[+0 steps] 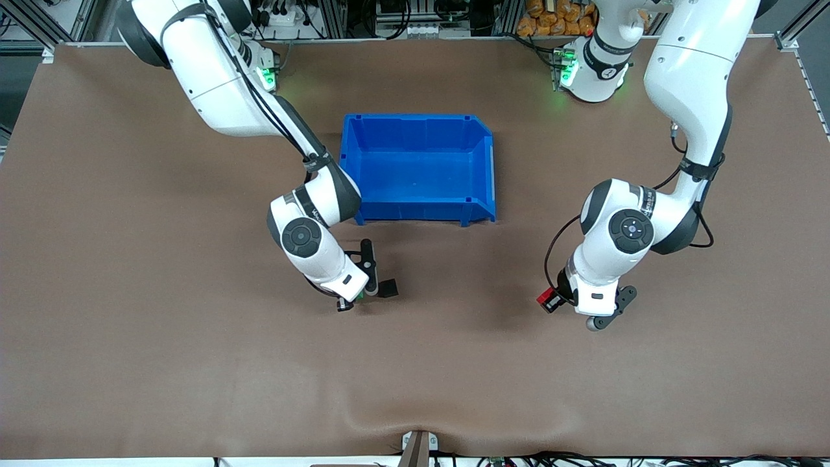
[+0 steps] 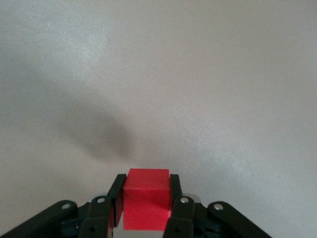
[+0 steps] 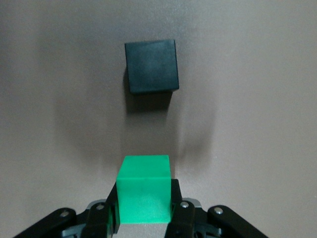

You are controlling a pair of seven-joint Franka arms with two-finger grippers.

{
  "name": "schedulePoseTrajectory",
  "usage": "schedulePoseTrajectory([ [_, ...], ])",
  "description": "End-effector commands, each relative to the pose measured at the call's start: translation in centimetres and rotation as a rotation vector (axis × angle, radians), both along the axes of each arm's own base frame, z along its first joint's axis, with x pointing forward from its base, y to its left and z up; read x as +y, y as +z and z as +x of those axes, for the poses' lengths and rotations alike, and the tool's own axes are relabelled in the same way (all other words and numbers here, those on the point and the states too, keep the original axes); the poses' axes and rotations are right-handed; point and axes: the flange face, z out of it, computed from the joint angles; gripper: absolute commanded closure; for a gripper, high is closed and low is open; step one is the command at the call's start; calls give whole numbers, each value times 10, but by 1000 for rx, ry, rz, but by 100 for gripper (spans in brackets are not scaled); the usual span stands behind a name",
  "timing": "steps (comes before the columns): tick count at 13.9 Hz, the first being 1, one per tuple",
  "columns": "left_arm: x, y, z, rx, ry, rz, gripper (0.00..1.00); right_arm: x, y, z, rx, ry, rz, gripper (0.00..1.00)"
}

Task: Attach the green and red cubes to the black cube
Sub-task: 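Set the green cube against the black cube and open the right gripper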

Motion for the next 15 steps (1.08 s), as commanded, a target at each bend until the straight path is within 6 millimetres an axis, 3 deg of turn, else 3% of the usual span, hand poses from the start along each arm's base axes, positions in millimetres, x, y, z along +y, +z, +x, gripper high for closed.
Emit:
schedulePoseTrajectory([
  [1, 1, 19, -5, 22, 32, 4, 100, 9, 3, 15, 5, 16, -22, 100],
  [4, 8, 41, -2, -1, 35, 3, 100, 14, 3, 23, 13, -14, -21, 100],
  [7, 5, 39, -2, -3, 17, 12, 100, 31, -3, 18, 13, -57, -17, 100],
  [15, -6, 54, -6, 17, 14, 17, 100, 46, -14, 9, 29, -121, -17, 100],
])
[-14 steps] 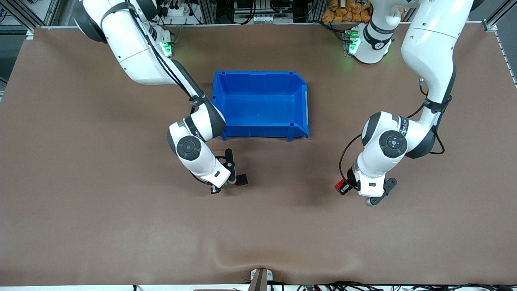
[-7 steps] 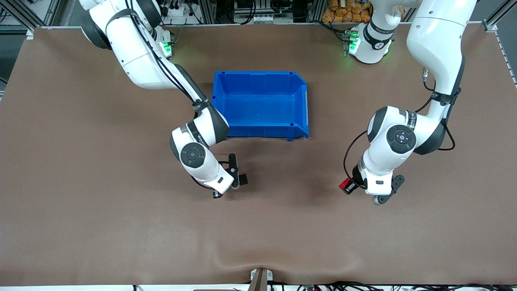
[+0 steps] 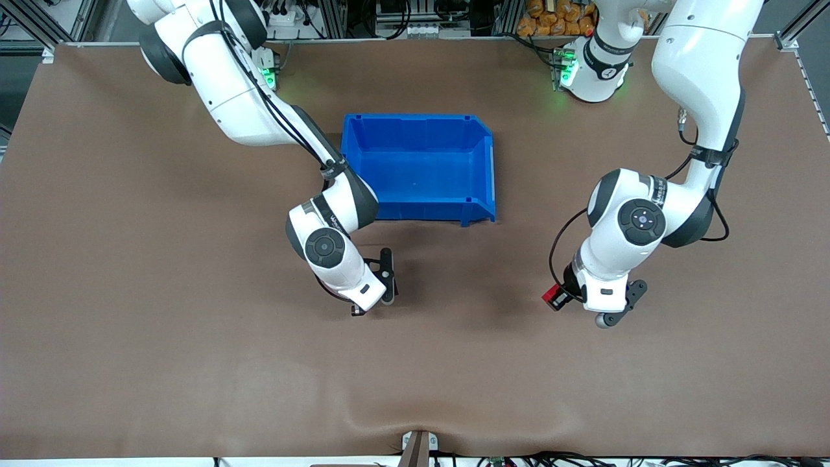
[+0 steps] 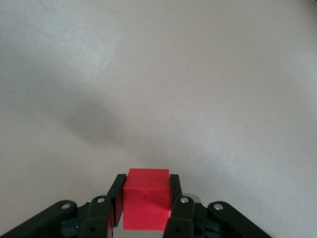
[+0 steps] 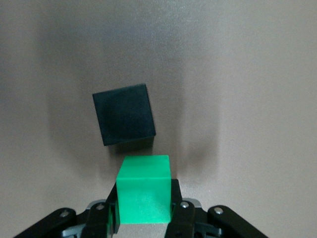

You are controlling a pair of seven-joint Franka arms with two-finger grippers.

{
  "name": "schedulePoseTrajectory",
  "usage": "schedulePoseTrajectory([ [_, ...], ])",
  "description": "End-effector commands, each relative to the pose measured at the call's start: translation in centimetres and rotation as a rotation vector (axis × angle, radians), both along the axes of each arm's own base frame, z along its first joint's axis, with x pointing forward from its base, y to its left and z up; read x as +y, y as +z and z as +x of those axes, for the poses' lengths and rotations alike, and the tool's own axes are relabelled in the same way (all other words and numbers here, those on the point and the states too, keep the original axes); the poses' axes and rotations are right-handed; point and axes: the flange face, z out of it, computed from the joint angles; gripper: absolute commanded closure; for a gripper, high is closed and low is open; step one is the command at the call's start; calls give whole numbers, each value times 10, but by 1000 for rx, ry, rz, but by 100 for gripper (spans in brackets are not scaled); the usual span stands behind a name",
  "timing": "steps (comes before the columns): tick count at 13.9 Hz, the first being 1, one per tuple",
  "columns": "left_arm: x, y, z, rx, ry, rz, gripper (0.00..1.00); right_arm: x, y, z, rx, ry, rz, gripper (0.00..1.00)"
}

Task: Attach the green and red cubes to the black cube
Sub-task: 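Set the green cube against the black cube and open the right gripper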

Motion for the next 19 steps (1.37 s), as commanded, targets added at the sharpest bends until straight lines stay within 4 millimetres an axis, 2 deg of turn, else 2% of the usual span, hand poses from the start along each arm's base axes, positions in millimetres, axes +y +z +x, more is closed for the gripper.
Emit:
schedulePoseTrajectory([
  [1, -2, 15, -5, 28, 9, 11, 100, 13, -7, -5, 9, -12, -17, 100],
  [3, 4, 13, -3, 41, 14, 16, 100, 23, -8, -12, 11, -13, -16, 100],
  [6, 6, 17, -5, 60, 16, 26, 100, 25, -11, -15, 28, -25, -27, 100],
  [7, 7, 25, -5, 51, 15, 25, 100, 27, -13, -19, 38, -35, -41, 47],
  [8, 8, 28, -4, 46, 16, 25, 100, 27, -13, -19, 40, -35, -40, 0],
  [10, 8, 29, -3, 43, 16, 24, 100, 21, -10, -15, 41, -50, -36, 0],
  [14, 7, 28, -3, 44, 13, 27, 100, 8, 15, -13, 94, -136, -88, 0],
  [16, 7, 23, -4, 53, 9, 32, 100, -9, 26, -2, 74, -187, -109, 0],
  [19, 5, 21, -4, 54, 8, 31, 100, -44, 33, 19, 41, -281, -141, 0],
])
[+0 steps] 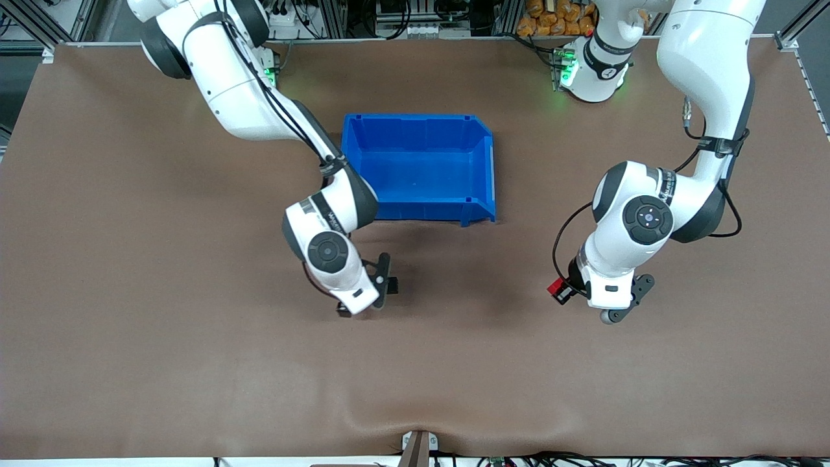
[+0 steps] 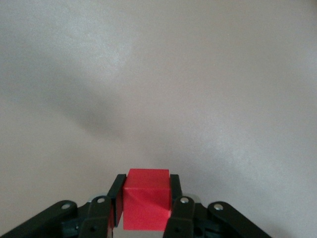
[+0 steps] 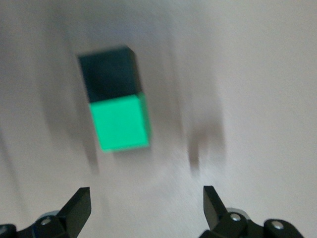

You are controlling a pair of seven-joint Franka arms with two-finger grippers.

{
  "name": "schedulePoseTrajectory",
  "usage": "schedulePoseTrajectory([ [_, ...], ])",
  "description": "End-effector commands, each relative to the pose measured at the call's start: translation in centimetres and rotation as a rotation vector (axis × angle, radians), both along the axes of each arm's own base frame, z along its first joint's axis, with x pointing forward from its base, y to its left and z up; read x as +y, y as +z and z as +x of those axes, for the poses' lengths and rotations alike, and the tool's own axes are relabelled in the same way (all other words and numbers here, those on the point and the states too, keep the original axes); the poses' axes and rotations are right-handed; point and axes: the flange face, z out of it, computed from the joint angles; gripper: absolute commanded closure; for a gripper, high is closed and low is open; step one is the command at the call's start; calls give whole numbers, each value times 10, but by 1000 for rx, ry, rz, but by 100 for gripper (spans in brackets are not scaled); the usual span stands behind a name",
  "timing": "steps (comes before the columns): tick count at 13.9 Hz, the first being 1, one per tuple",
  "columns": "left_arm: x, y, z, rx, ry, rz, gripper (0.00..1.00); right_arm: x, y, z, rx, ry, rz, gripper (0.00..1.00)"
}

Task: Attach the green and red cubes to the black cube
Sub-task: 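Withdraw the right gripper while the left gripper carries the red cube over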

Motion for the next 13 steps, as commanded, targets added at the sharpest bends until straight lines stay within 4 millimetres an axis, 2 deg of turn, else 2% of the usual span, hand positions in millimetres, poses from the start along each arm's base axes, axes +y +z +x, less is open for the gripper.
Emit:
schedulePoseTrajectory([
  [1, -1, 3, -2, 9, -2, 3, 100, -26, 20, 14, -35, -123, -32, 0],
  [5, -3, -1, -4, 16, -2, 5, 100, -66, 28, 35, -96, -312, -74, 0],
  [9, -14, 1, -9, 45, 5, 6, 100, -125, 39, 64, -205, -523, -103, 0],
  [11, -45, -7, -6, 43, 39, -13, 100, -163, 46, 76, -234, -627, -114, 0],
  [13, -91, -17, 0, 43, 99, -60, 100, -214, 60, 91, -261, -715, -94, 0],
])
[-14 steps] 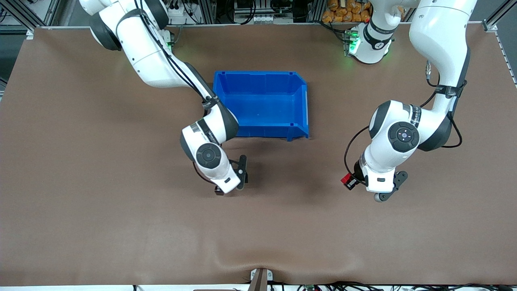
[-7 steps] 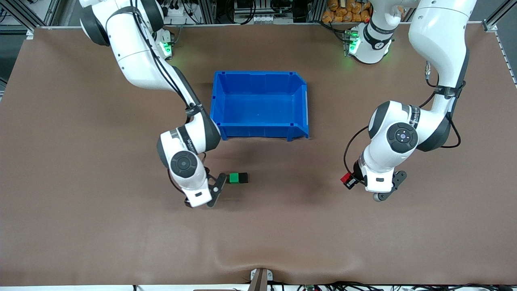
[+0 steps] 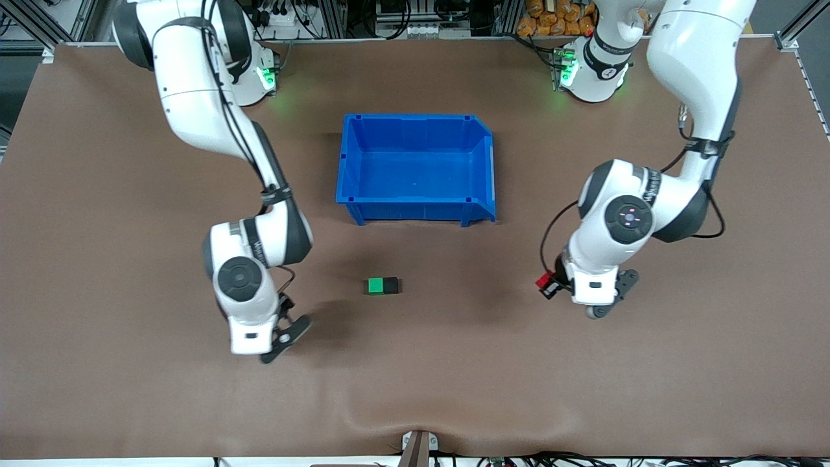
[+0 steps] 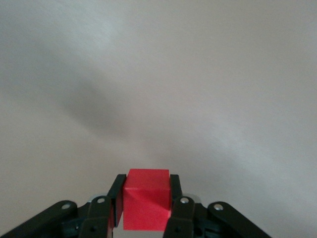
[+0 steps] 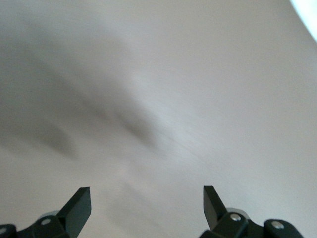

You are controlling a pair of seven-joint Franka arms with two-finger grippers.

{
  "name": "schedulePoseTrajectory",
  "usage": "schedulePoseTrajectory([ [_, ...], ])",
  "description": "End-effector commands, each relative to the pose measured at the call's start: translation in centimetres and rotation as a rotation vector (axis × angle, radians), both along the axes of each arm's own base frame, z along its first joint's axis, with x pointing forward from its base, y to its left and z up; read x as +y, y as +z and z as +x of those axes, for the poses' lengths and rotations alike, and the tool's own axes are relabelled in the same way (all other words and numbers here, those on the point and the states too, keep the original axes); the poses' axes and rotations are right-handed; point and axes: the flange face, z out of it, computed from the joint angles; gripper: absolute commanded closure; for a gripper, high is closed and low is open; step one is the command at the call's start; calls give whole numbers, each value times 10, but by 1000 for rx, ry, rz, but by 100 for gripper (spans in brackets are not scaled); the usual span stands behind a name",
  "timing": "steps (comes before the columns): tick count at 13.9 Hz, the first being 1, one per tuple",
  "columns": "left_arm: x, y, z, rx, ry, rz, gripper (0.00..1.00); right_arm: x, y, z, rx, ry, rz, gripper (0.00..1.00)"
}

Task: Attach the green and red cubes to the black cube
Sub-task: 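Withdraw the right gripper while the left gripper carries the red cube over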

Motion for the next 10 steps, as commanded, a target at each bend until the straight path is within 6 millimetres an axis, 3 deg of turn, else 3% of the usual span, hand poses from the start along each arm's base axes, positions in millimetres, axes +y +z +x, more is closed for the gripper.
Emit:
schedulePoseTrajectory([
  [1, -70, -14, 10, 19, 90, -73, 100, -70, 26, 17, -52, -129, 42, 0],
  [3, -89, -21, 18, 28, 171, -119, 100, -133, 34, 26, -63, -258, 125, 0],
  [5, -118, -30, 16, 33, 199, -141, 100, -182, 38, 30, -87, -359, 209, 0],
  [7, -138, -39, 19, 35, 227, -164, 100, -219, 40, 31, -109, -403, 224, 0],
  [10, -181, -74, 9, 54, 342, -206, 100, -249, 40, 29, -109, -419, 215, 0],
])
